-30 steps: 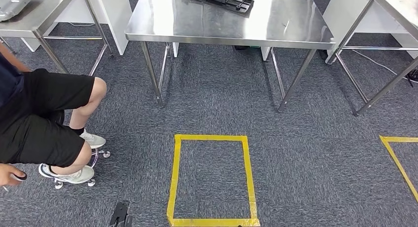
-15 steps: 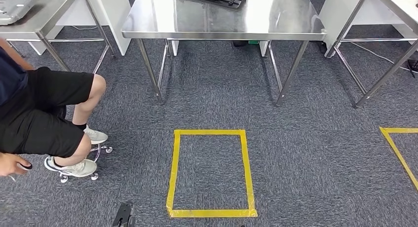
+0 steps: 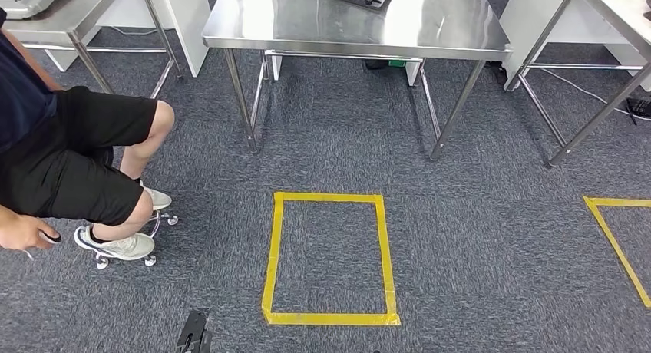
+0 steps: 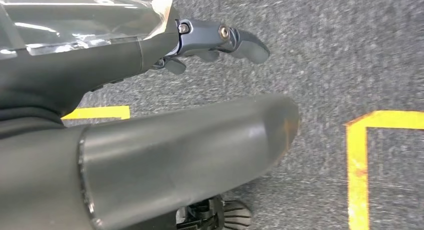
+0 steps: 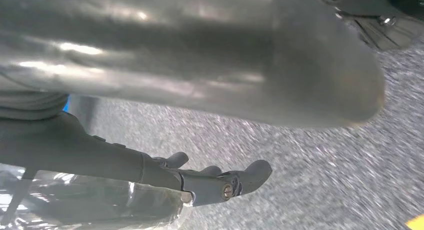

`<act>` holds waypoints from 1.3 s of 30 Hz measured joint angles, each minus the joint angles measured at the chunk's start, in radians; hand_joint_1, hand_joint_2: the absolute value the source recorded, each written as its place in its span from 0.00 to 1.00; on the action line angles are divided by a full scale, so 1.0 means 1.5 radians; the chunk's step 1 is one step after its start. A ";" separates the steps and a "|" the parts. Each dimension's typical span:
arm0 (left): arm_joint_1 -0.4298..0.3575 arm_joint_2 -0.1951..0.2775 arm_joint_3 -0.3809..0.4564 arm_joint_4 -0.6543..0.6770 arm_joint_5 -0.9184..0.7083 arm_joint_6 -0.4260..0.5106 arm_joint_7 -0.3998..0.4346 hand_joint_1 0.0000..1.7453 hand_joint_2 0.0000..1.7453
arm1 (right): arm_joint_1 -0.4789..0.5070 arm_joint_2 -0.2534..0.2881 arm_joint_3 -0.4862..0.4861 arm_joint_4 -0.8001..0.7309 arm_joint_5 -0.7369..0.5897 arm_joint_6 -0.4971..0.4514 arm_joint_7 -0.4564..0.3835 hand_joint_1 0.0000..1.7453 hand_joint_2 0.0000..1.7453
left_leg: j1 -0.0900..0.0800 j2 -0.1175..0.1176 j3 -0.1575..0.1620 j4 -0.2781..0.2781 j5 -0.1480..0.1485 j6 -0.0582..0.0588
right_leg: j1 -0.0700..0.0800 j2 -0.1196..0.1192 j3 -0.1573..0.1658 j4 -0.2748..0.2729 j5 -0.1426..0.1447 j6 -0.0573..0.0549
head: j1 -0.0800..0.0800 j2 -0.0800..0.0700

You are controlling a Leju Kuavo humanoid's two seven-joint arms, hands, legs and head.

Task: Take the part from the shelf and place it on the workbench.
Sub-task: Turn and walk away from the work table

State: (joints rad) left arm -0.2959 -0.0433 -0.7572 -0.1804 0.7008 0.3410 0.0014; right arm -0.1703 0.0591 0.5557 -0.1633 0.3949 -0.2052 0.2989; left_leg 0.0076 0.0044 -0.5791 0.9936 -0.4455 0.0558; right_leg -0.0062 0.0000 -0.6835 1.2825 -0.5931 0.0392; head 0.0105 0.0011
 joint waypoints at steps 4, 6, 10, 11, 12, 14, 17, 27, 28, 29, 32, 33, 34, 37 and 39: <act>0.000 -0.001 0.000 0.000 -0.001 -0.004 0.002 0.00 0.00 | 0.000 -0.001 -0.001 0.000 -0.002 -0.001 0.000 0.00 0.00 | 0.000 0.000 -0.017 0.001 0.014 -0.008 | -0.005 0.000 0.102 -0.133 0.037 0.018 | 0.000 0.000; 0.000 -0.002 0.000 0.000 -0.003 -0.007 0.002 0.00 0.00 | -0.002 -0.001 -0.003 0.000 -0.003 -0.002 0.000 0.00 0.00 | -0.002 0.000 -0.020 0.001 0.021 -0.016 | -0.002 0.002 0.142 -0.200 0.047 0.014 | 0.000 0.000; 0.000 -0.002 0.000 0.000 -0.005 -0.010 0.003 0.00 0.00 | 0.000 -0.001 -0.007 0.000 -0.010 -0.005 0.002 0.00 0.00 | -0.002 -0.002 -0.024 0.001 0.025 -0.007 | -0.003 0.003 0.137 -0.210 0.049 0.004 | -0.003 0.000; 0.000 -0.002 -0.001 0.000 -0.006 -0.011 0.004 0.00 0.00 | 0.000 -0.001 -0.008 0.000 -0.012 -0.006 0.002 0.00 0.00 | -0.001 -0.002 -0.024 0.000 0.028 -0.006 | -0.001 0.003 0.136 -0.210 0.050 0.001 | -0.003 0.000; 0.000 -0.002 -0.001 0.000 -0.008 -0.011 0.005 0.00 0.00 | 0.000 -0.001 -0.010 0.000 -0.014 -0.007 0.003 0.00 0.00 | 0.000 -0.002 -0.024 -0.001 0.031 -0.008 | 0.000 0.003 0.135 -0.209 0.052 -0.002 | -0.003 0.000; 0.000 -0.002 -0.003 0.000 -0.010 -0.012 0.008 0.00 0.00 | 0.001 -0.001 -0.013 0.000 -0.017 -0.008 0.004 0.00 0.00 | 0.001 -0.002 -0.025 -0.002 0.036 -0.011 | 0.000 0.003 0.133 -0.208 0.054 -0.004 | -0.003 0.000; 0.000 -0.001 -0.006 0.000 -0.012 -0.014 0.010 0.00 0.00 | 0.001 -0.001 -0.016 0.000 -0.019 -0.008 0.005 0.00 0.00 | 0.001 -0.003 -0.025 -0.001 0.037 -0.011 | 0.000 0.003 0.132 -0.206 0.054 -0.004 | -0.003 0.000; -0.005 -0.003 -0.009 0.000 -0.019 -0.016 0.017 0.00 0.00 | 0.001 0.000 -0.024 0.000 -0.025 -0.012 0.011 0.00 0.00 | 0.006 0.006 -0.025 -0.023 0.046 -0.010 | -0.002 0.002 0.081 -0.108 -0.002 0.001 | -0.001 0.000; -0.006 -0.004 -0.009 0.000 -0.019 -0.017 0.018 0.00 0.00 | 0.002 0.000 -0.026 0.000 -0.026 -0.012 0.011 0.00 0.00 | 0.007 0.008 -0.027 -0.023 0.047 -0.010 | -0.004 0.002 0.058 -0.060 -0.021 0.002 | -0.001 0.000; -0.006 -0.005 -0.009 0.000 -0.019 -0.017 0.018 0.00 0.00 | 0.003 -0.001 -0.027 0.000 -0.027 -0.013 0.011 0.00 0.00 | 0.007 0.011 -0.028 -0.022 0.048 -0.011 | -0.007 0.002 0.041 -0.027 -0.031 0.007 | -0.001 0.000; -0.006 -0.006 -0.010 0.000 -0.023 -0.018 0.019 0.00 0.00 | 0.006 -0.003 -0.031 0.000 -0.031 -0.017 0.012 0.00 0.00 | 0.013 0.017 -0.031 -0.019 0.051 -0.019 | -0.018 -0.003 0.069 -0.084 0.003 0.034 | -0.001 0.000; -0.006 -0.006 -0.010 0.000 -0.025 -0.019 0.019 0.00 0.00 | 0.006 -0.003 -0.032 0.000 -0.032 -0.018 0.012 0.00 0.00 | 0.015 0.019 -0.032 -0.016 0.051 -0.023 | -0.021 -0.011 0.093 -0.132 0.022 0.042 | -0.001 0.000; -0.007 -0.006 -0.010 0.000 -0.026 -0.019 0.019 0.00 0.00 | 0.006 -0.003 -0.033 0.000 -0.032 -0.019 0.012 0.00 0.00 | 0.015 0.022 -0.034 -0.012 0.049 -0.029 | -0.022 -0.017 0.111 -0.172 0.039 0.045 | 0.000 0.000; -0.008 -0.006 -0.010 0.000 -0.029 -0.019 0.020 0.00 0.00 | 0.006 -0.002 -0.034 0.000 -0.033 -0.021 0.012 0.00 0.00 | 0.015 0.029 -0.034 -0.006 0.049 -0.044 | -0.018 -0.017 0.115 -0.195 0.055 0.021 | 0.000 0.000; -0.008 -0.006 -0.010 0.000 -0.029 -0.019 0.021 0.00 0.00 | 0.007 -0.002 -0.034 0.000 -0.033 -0.022 0.012 0.00 0.00 | 0.018 0.029 -0.036 -0.003 0.044 -0.051 | -0.018 -0.010 0.112 -0.191 0.060 0.006 | -0.001 0.000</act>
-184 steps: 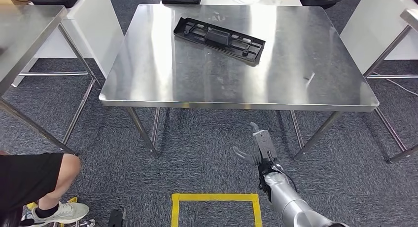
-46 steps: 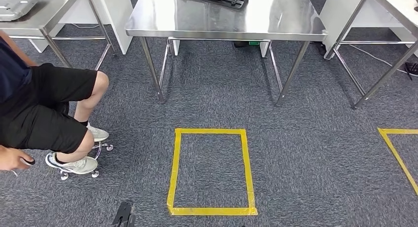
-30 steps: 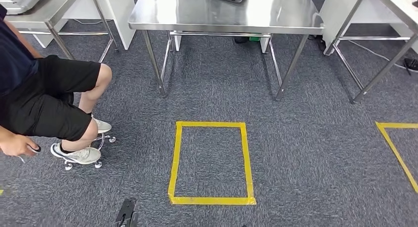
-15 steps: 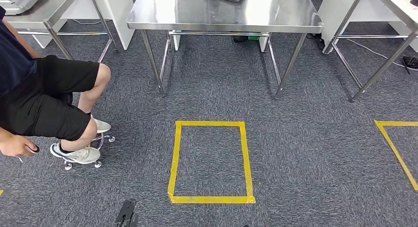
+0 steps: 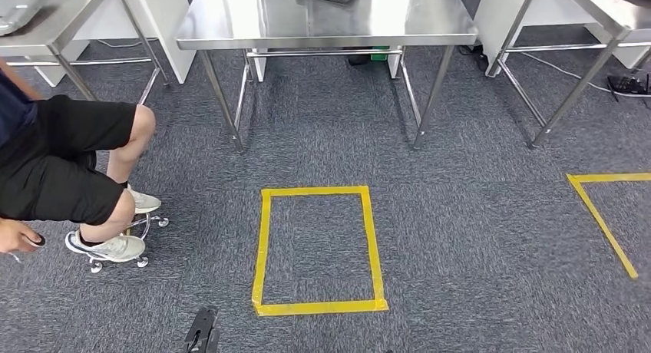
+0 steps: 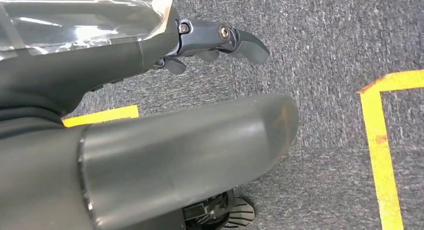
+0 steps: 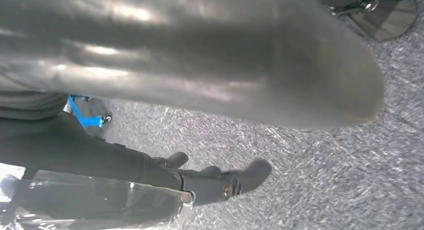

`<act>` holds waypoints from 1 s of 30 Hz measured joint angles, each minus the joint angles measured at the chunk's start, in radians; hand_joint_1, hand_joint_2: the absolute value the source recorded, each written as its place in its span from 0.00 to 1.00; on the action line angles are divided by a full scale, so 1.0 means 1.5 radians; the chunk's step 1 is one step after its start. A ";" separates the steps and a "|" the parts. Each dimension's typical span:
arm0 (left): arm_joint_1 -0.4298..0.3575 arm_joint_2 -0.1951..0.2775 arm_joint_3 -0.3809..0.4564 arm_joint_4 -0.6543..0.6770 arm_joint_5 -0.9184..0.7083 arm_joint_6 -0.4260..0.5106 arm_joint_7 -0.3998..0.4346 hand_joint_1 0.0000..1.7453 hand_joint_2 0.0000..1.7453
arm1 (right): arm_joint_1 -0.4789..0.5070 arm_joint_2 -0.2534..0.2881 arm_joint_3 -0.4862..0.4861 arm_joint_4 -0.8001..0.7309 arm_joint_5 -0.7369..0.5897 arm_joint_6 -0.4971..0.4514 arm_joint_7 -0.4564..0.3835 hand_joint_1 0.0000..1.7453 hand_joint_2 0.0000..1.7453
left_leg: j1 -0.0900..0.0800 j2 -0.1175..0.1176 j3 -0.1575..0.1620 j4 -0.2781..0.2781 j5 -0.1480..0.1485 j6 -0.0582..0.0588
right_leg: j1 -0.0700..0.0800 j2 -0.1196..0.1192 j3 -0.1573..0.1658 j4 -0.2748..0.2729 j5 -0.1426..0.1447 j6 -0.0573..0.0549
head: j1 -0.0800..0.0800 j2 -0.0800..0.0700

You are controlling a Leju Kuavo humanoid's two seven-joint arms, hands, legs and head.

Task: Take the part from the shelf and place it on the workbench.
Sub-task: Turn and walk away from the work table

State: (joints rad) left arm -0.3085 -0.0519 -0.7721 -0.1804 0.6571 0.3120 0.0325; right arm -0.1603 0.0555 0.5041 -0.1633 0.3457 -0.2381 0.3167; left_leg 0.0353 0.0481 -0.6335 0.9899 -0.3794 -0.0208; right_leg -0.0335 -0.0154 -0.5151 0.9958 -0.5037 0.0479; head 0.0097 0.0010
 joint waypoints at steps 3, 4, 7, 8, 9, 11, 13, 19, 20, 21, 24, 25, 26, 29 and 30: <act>0.000 0.001 0.000 0.000 -0.001 0.000 0.001 0.00 0.00 | 0.000 0.001 0.000 0.000 0.000 0.000 0.000 0.00 0.00 | 0.001 -0.021 -0.036 0.091 -0.068 -0.003 | 0.001 0.010 -0.004 0.000 0.009 -0.015 | -0.001 0.000; 0.000 0.001 0.000 0.000 -0.002 0.000 0.001 0.00 0.00 | 0.000 0.001 -0.001 0.000 0.000 0.000 0.000 0.00 0.00 | 0.001 -0.026 -0.056 0.142 -0.094 -0.002 | 0.003 0.013 -0.007 0.001 0.011 -0.017 | -0.001 0.000; 0.001 0.001 0.000 0.000 -0.002 0.001 0.002 0.00 0.00 | 0.002 0.000 -0.003 0.000 0.000 0.000 -0.001 0.00 0.00 | -0.001 -0.031 -0.066 0.193 -0.108 0.006 | 0.011 0.025 -0.011 0.001 0.013 -0.020 | -0.001 0.000; 0.001 0.001 -0.001 0.000 -0.003 0.001 0.002 0.00 0.00 | 0.002 0.000 -0.004 0.000 0.000 0.000 -0.001 0.00 0.00 | -0.002 -0.033 -0.045 0.160 -0.090 0.010 | 0.012 0.031 -0.010 0.001 0.013 -0.021 | -0.001 0.000; 0.001 0.001 -0.001 0.000 -0.003 0.002 0.002 0.00 0.00 | 0.002 0.000 -0.005 0.000 0.000 0.000 -0.001 0.00 0.00 | -0.004 -0.041 -0.017 0.113 -0.071 0.017 | 0.013 0.036 -0.010 0.001 0.013 -0.021 | -0.001 0.000; 0.000 0.003 -0.001 0.000 -0.005 0.003 0.002 0.00 0.00 | 0.001 0.001 -0.006 0.000 0.000 -0.001 -0.001 0.00 0.00 | -0.006 -0.058 0.025 0.039 -0.051 0.026 | 0.016 0.045 -0.012 0.003 0.013 -0.018 | -0.001 0.000; 0.000 0.003 -0.002 0.000 -0.007 0.003 0.002 0.00 0.00 | 0.001 0.002 -0.007 0.000 0.000 -0.001 -0.002 0.00 0.00 | -0.011 -0.063 0.035 0.018 -0.052 0.028 | 0.016 0.052 -0.018 0.003 0.015 -0.012 | 0.000 0.000; -0.001 -0.002 -0.008 -0.001 -0.016 0.004 -0.001 0.00 0.00 | 0.004 -0.002 -0.010 0.000 -0.004 -0.003 -0.008 0.00 0.00 | -0.012 -0.030 0.038 0.002 -0.043 0.039 | 0.015 0.024 -0.086 0.127 -0.041 -0.005 | 0.006 0.000; -0.001 -0.002 -0.009 -0.001 -0.018 0.005 -0.001 0.00 0.00 | 0.005 -0.002 -0.010 0.000 -0.005 -0.004 -0.009 0.00 0.00 | -0.013 -0.024 0.037 0.002 -0.043 0.039 | 0.014 0.021 -0.106 0.169 -0.055 -0.004 | 0.007 0.000; 0.000 -0.003 -0.009 -0.001 -0.018 0.006 -0.001 0.00 0.00 | 0.007 -0.003 -0.011 0.000 -0.005 -0.004 -0.010 0.00 0.00 | -0.013 -0.018 0.036 0.002 -0.043 0.039 | 0.014 0.019 -0.116 0.192 -0.060 -0.001 | 0.007 0.000; 0.000 -0.005 -0.010 -0.001 -0.021 0.010 -0.003 0.00 0.00 | 0.010 -0.006 -0.014 0.000 -0.007 -0.004 -0.014 0.00 0.00 | -0.013 -0.003 0.037 0.003 -0.043 0.038 | 0.010 0.006 -0.069 0.105 -0.021 0.016 | 0.007 0.000; 0.000 -0.006 -0.010 -0.002 -0.022 0.011 -0.004 0.00 0.00 | 0.009 -0.007 -0.014 0.000 -0.006 -0.004 -0.015 0.00 0.00 | -0.014 0.001 0.037 0.004 -0.044 0.036 | 0.011 -0.004 -0.043 0.057 -0.005 0.019 | 0.008 0.000; 0.000 -0.007 -0.010 -0.002 -0.023 0.013 -0.005 0.00 0.00 | 0.008 -0.008 -0.015 0.000 -0.006 -0.004 -0.016 0.00 0.00 | -0.016 0.005 0.037 0.006 -0.044 0.033 | 0.012 -0.010 -0.025 0.021 0.007 0.017 | 0.007 0.000; 0.001 -0.008 -0.010 -0.004 -0.024 0.016 -0.008 0.00 0.00 | 0.008 -0.009 -0.016 0.000 -0.005 -0.002 -0.018 0.00 0.00 | -0.019 0.016 0.037 0.006 -0.042 0.024 | 0.015 -0.006 -0.019 -0.001 0.016 0.002 | 0.006 0.000; 0.001 -0.009 -0.009 -0.005 -0.024 0.017 -0.009 0.00 0.00 | 0.009 -0.009 -0.016 0.000 -0.005 -0.002 -0.018 0.00 0.00 | -0.017 0.017 0.036 0.009 -0.044 0.020 | 0.012 -0.001 -0.020 -0.001 0.018 -0.002 | 0.006 0.000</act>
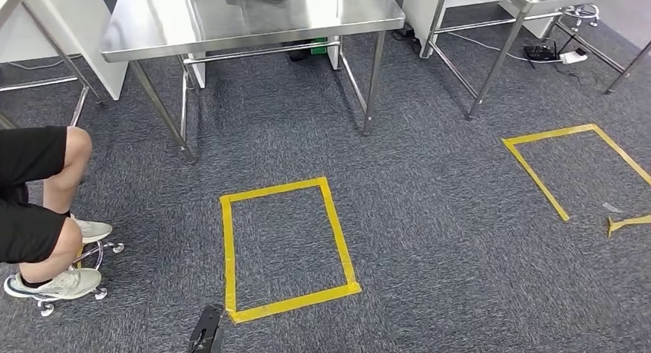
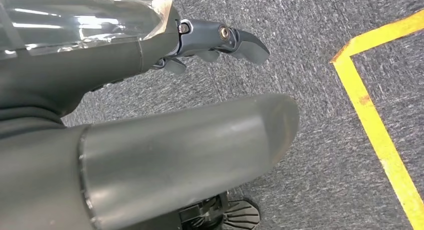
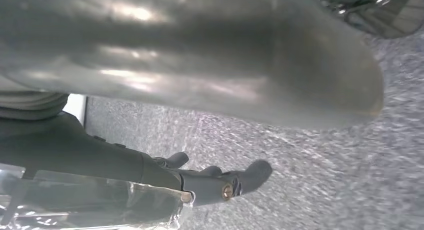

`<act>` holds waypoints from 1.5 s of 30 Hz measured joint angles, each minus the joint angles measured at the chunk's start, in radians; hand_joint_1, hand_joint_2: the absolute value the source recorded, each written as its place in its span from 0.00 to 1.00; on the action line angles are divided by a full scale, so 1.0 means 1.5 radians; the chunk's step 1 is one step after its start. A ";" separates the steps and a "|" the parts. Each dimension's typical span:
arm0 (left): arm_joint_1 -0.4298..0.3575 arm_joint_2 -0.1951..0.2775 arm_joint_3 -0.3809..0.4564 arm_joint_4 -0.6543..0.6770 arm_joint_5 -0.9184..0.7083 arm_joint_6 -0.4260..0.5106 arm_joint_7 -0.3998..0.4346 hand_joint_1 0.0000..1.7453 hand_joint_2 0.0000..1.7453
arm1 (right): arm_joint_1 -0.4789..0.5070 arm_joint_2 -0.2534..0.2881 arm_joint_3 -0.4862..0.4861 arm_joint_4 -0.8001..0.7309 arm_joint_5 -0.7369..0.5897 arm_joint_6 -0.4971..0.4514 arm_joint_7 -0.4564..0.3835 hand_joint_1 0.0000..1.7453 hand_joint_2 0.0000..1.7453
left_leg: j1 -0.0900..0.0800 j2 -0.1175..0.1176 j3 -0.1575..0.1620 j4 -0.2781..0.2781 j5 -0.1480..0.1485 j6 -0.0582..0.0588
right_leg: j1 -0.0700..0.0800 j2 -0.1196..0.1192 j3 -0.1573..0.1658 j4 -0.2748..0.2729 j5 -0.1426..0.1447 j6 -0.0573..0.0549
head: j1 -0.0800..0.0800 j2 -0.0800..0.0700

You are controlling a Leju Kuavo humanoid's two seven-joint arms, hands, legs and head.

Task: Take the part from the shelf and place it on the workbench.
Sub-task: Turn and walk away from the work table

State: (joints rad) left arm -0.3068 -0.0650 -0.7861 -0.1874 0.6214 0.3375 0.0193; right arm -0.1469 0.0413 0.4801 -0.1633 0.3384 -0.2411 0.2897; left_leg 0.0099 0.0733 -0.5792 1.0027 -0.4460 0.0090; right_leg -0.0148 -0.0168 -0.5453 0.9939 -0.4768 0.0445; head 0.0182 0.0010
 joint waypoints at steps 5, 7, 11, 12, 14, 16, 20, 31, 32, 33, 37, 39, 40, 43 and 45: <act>0.007 0.000 0.000 -0.003 -0.002 0.003 -0.006 0.00 0.00 | 0.000 0.000 0.000 0.000 -0.001 0.000 -0.002 0.00 0.00 | 0.005 -0.044 -0.064 0.158 -0.095 -0.010 | -0.004 0.026 -0.004 -0.002 0.010 -0.019 | -0.002 0.000; 0.013 -0.001 0.000 -0.003 -0.004 0.005 -0.008 0.00 0.00 | 0.002 -0.001 -0.001 0.000 -0.003 0.000 -0.003 0.00 0.00 | 0.005 -0.048 -0.078 0.194 -0.100 -0.010 | -0.003 0.041 -0.006 -0.001 0.012 -0.020 | -0.002 0.000; 0.016 -0.001 0.000 -0.003 -0.007 0.007 -0.010 0.00 0.00 | 0.004 0.000 -0.004 0.000 -0.006 0.000 -0.005 0.00 0.00 | 0.008 -0.087 0.003 0.042 -0.029 -0.001 | -0.001 0.072 -0.009 0.004 0.014 -0.016 | -0.002 0.000; 0.017 0.000 0.001 -0.003 -0.008 0.008 -0.011 0.00 0.00 | 0.003 0.000 -0.004 0.000 -0.006 0.000 -0.006 0.00 0.00 | 0.007 -0.098 0.015 0.017 -0.025 0.000 | -0.001 0.078 -0.012 0.005 0.015 -0.013 | -0.002 0.000; 0.019 -0.001 0.001 -0.004 -0.010 0.009 -0.012 0.00 0.00 | 0.003 0.000 -0.005 0.000 -0.006 0.000 -0.008 0.00 0.00 | 0.004 -0.097 0.018 0.005 -0.025 0.003 | -0.002 0.092 -0.020 0.004 0.019 -0.003 | -0.002 0.000; 0.019 -0.003 0.003 -0.007 -0.012 0.012 -0.015 0.00 0.00 | 0.006 -0.001 -0.006 0.000 -0.006 0.000 -0.008 0.00 0.00 | 0.004 -0.082 0.018 0.000 -0.020 0.012 | -0.003 0.083 -0.030 0.011 0.018 0.003 | -0.002 0.000; 0.023 -0.005 0.011 -0.009 -0.014 0.015 -0.018 0.00 0.00 | 0.005 -0.002 -0.009 0.000 -0.004 0.000 -0.010 0.00 0.00 | 0.003 -0.042 0.016 -0.005 -0.015 0.023 | 0.001 0.024 -0.101 0.153 -0.044 -0.001 | 0.005 0.000; 0.026 -0.011 0.028 -0.018 -0.014 0.022 -0.035 0.00 0.00 | 0.001 -0.006 -0.010 0.000 0.004 0.000 -0.010 0.00 0.00 | -0.003 0.022 0.021 0.000 -0.024 0.001 | -0.001 -0.010 -0.011 -0.001 0.013 0.001 | 0.003 0.000; 0.025 -0.012 0.030 -0.019 -0.014 0.022 -0.036 0.00 0.00 | 0.000 -0.007 -0.010 0.000 0.004 0.000 -0.010 0.00 0.00 | -0.001 0.007 0.016 0.012 -0.035 -0.003 | -0.004 -0.003 -0.011 -0.002 0.015 -0.004 | 0.002 0.000; 0.025 -0.013 0.031 -0.020 -0.014 0.022 -0.037 0.00 0.00 | -0.002 -0.008 -0.010 0.000 0.004 0.000 -0.010 0.00 0.00 | 0.000 -0.012 0.005 0.039 -0.054 -0.006 | -0.007 0.003 -0.010 -0.003 0.017 -0.009 | 0.001 0.000; 0.032 -0.013 0.035 -0.020 -0.018 0.022 -0.038 0.00 0.00 | -0.005 -0.008 -0.010 0.000 0.004 0.000 -0.010 0.00 0.00 | 0.002 -0.050 -0.063 0.192 -0.119 -0.008 | -0.006 0.036 -0.014 -0.002 0.021 -0.017 | 0.000 0.000; 0.033 -0.012 0.039 -0.020 -0.021 0.022 -0.038 0.00 0.00 | -0.004 -0.008 -0.010 0.000 0.004 0.000 -0.010 0.00 0.00 | 0.004 -0.053 -0.046 0.153 -0.085 -0.008 | -0.008 0.054 -0.014 0.001 0.021 -0.016 | 0.000 0.000; 0.033 -0.012 0.041 -0.020 -0.022 0.022 -0.038 0.00 0.00 | -0.004 -0.008 -0.010 0.000 0.004 0.000 -0.010 0.00 0.00 | 0.007 -0.062 -0.024 0.107 -0.060 -0.008 | -0.009 0.064 -0.015 0.004 0.020 -0.015 | 0.000 0.000; 0.033 -0.012 0.046 -0.020 -0.026 0.022 -0.038 0.00 0.00 | -0.007 -0.008 -0.010 0.000 0.006 0.000 -0.010 0.00 0.00 | 0.012 -0.106 0.017 0.018 -0.034 -0.008 | -0.006 0.087 -0.026 0.012 0.020 -0.004 | -0.001 0.000; 0.033 -0.013 0.048 -0.021 -0.027 0.022 -0.038 0.00 0.00 | -0.007 -0.008 -0.010 0.000 0.006 0.001 -0.010 0.00 0.00 | 0.008 -0.100 0.015 0.016 -0.033 0.001 | -0.007 0.101 -0.034 0.009 0.026 0.007 | -0.001 0.000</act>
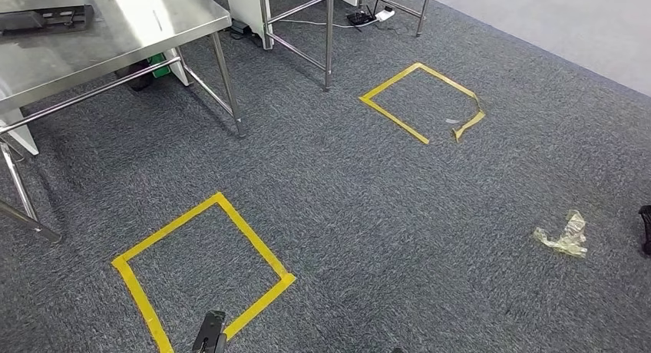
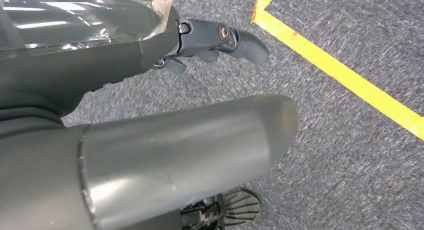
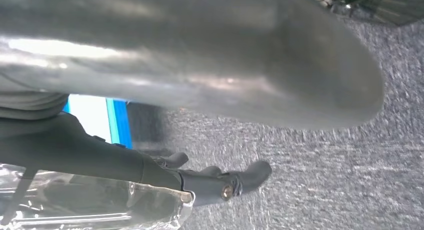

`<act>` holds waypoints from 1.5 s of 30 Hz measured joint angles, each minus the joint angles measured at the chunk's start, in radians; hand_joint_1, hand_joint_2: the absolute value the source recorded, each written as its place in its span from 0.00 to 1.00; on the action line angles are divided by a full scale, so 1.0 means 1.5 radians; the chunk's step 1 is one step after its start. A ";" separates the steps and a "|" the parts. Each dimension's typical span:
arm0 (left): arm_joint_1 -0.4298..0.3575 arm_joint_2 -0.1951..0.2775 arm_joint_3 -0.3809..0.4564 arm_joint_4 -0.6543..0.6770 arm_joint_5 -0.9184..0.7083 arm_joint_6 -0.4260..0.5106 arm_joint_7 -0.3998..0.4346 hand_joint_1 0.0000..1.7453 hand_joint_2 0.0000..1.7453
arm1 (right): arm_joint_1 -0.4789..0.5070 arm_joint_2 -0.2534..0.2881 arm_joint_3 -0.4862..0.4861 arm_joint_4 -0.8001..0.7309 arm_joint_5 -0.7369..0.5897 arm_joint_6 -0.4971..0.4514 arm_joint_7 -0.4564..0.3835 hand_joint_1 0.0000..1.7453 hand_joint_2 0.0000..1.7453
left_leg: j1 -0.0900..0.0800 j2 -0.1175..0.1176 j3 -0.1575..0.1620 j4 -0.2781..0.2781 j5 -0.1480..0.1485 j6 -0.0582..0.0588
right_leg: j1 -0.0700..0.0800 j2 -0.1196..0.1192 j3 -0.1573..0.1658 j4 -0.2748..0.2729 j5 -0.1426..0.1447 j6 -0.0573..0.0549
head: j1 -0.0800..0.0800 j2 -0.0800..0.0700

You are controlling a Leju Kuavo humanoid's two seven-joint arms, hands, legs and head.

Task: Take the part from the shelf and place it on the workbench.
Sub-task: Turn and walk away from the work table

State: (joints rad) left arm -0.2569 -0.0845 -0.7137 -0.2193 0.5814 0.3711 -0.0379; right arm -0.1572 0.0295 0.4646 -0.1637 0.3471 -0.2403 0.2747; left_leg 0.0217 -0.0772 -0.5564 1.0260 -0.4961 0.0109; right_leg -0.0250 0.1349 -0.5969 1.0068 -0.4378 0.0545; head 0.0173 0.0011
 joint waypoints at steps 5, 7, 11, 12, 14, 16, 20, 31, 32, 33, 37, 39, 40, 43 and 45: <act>0.000 -0.001 0.003 -0.003 -0.001 0.001 -0.002 0.00 0.00 | -0.001 0.001 0.000 0.000 0.001 0.000 0.000 0.00 0.00 | -0.004 0.048 -0.001 -0.008 0.008 0.023 | 0.002 -0.074 -0.065 0.115 -0.052 0.003 | 0.007 0.000; 0.002 -0.001 0.006 -0.003 -0.003 0.001 -0.002 0.00 0.00 | -0.002 0.001 0.000 0.000 0.003 0.001 0.000 0.00 0.00 | -0.007 0.070 -0.002 -0.008 0.008 0.024 | 0.002 -0.082 -0.100 0.192 -0.080 0.006 | 0.008 0.000; 0.002 -0.002 0.014 -0.004 -0.008 0.002 -0.004 0.00 0.00 | 0.000 0.000 0.000 0.000 0.007 0.002 0.000 0.00 0.00 | -0.009 0.102 0.000 -0.008 0.006 0.021 | 0.005 -0.112 -0.026 0.071 -0.037 0.016 | 0.009 0.000; 0.002 -0.002 0.016 -0.004 -0.009 0.003 -0.005 0.00 0.00 | -0.001 0.000 0.000 0.000 0.008 0.002 0.000 0.00 0.00 | -0.010 0.108 0.001 -0.007 0.005 0.019 | 0.009 -0.125 -0.002 0.029 -0.024 0.014 | 0.009 0.000; 0.002 -0.004 0.021 -0.004 -0.013 0.006 -0.007 0.00 0.00 | -0.004 -0.001 0.000 0.000 0.010 0.003 0.000 0.00 0.00 | -0.013 0.120 0.003 -0.007 0.003 0.013 | 0.015 -0.135 0.013 -0.001 -0.013 0.004 | 0.008 0.000; 0.002 -0.005 0.027 -0.006 -0.019 0.007 -0.006 0.00 0.00 | -0.003 -0.002 0.000 -0.001 0.011 0.004 0.001 0.00 0.00 | -0.013 0.127 0.006 -0.008 0.000 0.006 | 0.012 -0.121 0.012 -0.003 -0.009 -0.005 | 0.008 0.000; 0.003 -0.006 0.038 -0.009 -0.030 0.011 -0.006 0.00 0.00 | -0.005 -0.003 0.000 -0.001 0.012 0.005 0.002 0.00 0.00 | -0.007 0.062 -0.032 0.086 -0.061 -0.005 | 0.001 -0.092 0.015 -0.009 -0.001 -0.023 | 0.002 0.000; 0.008 -0.007 0.064 -0.010 -0.057 0.009 0.000 0.00 0.00 | -0.003 -0.005 -0.001 -0.001 0.012 0.005 -0.002 0.00 0.00 | 0.004 0.012 -0.003 0.009 -0.004 0.002 | 0.000 -0.005 -0.009 0.006 0.002 0.003 | 0.000 0.000; 0.007 -0.008 0.066 -0.012 -0.061 0.008 0.000 0.00 0.00 | -0.002 -0.006 -0.001 -0.001 0.013 0.005 -0.002 0.00 0.00 | 0.003 0.019 -0.003 0.006 -0.002 0.008 | 0.000 -0.013 -0.014 0.010 0.002 0.006 | 0.001 0.000; 0.007 -0.008 0.069 -0.013 -0.066 0.007 0.000 0.00 0.00 | -0.002 -0.006 -0.001 -0.001 0.013 0.005 -0.002 0.00 0.00 | 0.002 0.028 -0.002 0.003 0.001 0.015 | 0.001 -0.028 -0.023 0.025 -0.005 0.007 | 0.002 0.000; 0.007 -0.009 0.079 -0.015 -0.079 0.001 0.003 0.00 0.00 | -0.006 -0.005 -0.002 -0.001 0.015 0.005 -0.002 0.00 0.00 | -0.002 0.067 -0.003 0.000 0.002 0.025 | 0.003 -0.080 -0.102 0.184 -0.068 0.004 | 0.010 0.000; 0.008 -0.008 0.084 -0.015 -0.086 -0.003 0.005 0.00 0.00 | -0.004 -0.005 -0.004 -0.001 0.015 0.005 -0.002 0.00 0.00 | -0.003 0.085 -0.003 0.001 0.001 0.025 | 0.002 -0.085 -0.104 0.195 -0.068 0.010 | 0.010 0.000; 0.007 -0.008 0.085 -0.015 -0.090 -0.005 0.006 0.00 0.00 | -0.003 -0.005 -0.005 -0.001 0.015 0.005 -0.003 0.00 0.00 | -0.003 0.093 -0.003 0.001 0.000 0.024 | 0.002 -0.091 -0.083 0.159 -0.054 0.014 | 0.010 0.000; 0.007 -0.007 0.089 -0.016 -0.097 -0.009 0.008 0.00 0.00 | -0.006 -0.006 -0.007 -0.001 0.015 0.005 -0.004 0.00 0.00 | -0.007 0.113 0.003 0.001 -0.005 0.016 | 0.009 -0.135 -0.007 0.026 -0.013 0.012 | 0.010 0.000; 0.007 -0.007 0.091 -0.017 -0.099 -0.009 0.009 0.00 0.00 | -0.007 -0.006 -0.007 -0.001 0.015 0.005 -0.004 0.00 0.00 | -0.010 0.126 0.008 -0.001 -0.008 0.009 | 0.016 -0.140 0.002 0.007 -0.007 0.001 | 0.008 0.000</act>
State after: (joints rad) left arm -0.2471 -0.0945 -0.5767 -0.2455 0.4334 0.3576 -0.0249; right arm -0.1680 0.0203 0.4543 -0.1652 0.3702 -0.2334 0.2685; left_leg 0.0066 0.1124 -0.5451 1.0245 -0.5075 0.0248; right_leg -0.0013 -0.0752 -0.5940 1.0179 -0.4487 0.0564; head 0.0298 0.0010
